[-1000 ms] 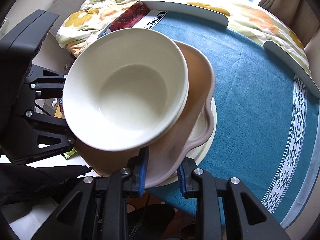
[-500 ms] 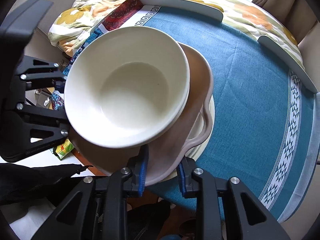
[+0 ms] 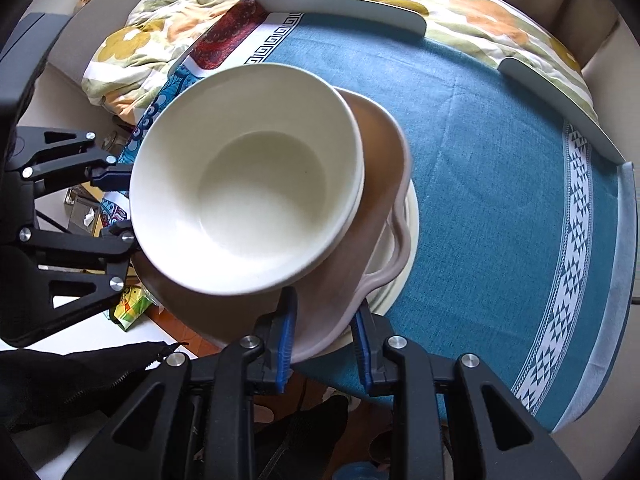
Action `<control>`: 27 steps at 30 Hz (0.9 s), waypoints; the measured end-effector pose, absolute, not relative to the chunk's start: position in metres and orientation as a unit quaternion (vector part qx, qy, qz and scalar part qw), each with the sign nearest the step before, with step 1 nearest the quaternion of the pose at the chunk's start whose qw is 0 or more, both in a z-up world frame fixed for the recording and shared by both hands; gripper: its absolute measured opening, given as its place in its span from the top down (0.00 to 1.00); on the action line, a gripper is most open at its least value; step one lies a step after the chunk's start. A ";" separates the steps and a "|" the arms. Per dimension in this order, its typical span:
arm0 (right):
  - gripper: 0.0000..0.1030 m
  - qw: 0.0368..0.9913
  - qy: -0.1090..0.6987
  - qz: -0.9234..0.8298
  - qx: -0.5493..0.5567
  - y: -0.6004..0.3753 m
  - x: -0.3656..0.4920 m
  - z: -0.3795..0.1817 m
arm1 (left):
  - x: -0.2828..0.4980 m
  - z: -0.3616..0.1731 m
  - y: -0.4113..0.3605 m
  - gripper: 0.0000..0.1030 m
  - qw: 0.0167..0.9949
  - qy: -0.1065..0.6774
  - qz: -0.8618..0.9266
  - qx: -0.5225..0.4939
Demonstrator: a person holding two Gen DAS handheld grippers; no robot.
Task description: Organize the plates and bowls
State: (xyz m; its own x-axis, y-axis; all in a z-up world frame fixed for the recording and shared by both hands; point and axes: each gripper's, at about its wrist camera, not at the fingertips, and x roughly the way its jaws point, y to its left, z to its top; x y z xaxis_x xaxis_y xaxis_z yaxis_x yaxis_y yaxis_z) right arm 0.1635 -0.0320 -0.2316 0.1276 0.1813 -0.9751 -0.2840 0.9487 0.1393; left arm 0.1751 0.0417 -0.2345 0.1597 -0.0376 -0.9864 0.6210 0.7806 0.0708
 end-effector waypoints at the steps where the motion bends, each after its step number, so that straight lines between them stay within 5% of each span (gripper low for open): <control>1: 0.76 0.752 0.641 0.152 -0.037 -0.033 0.163 -0.230 | 0.174 -0.232 0.042 0.66 0.724 0.605 -0.228 0.241; 5: 0.74 0.762 0.631 0.147 -0.027 -0.038 0.156 -0.218 | 0.162 -0.214 0.044 0.44 0.736 0.590 -0.225 0.242; 15: 0.73 0.809 0.567 0.155 -0.015 -0.053 0.119 -0.164 | 0.121 -0.160 0.052 0.43 0.792 0.554 -0.178 0.185; 22: 0.72 0.895 0.431 0.108 0.023 -0.082 0.049 -0.063 | 0.058 -0.057 0.059 0.40 0.896 0.419 -0.127 0.079; 27: 0.33 0.937 0.343 0.053 0.041 -0.105 0.001 -0.012 | 0.009 0.001 0.060 0.01 0.947 0.303 -0.097 0.038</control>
State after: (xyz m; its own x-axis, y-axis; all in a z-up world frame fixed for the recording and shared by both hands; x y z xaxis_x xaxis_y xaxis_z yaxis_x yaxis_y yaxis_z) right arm 0.0011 -0.1055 -0.0116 0.7594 0.1276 -0.6379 -0.0712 0.9910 0.1135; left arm 0.0091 0.0600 0.0012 0.7983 -0.1598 -0.5807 0.2061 0.9784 0.0140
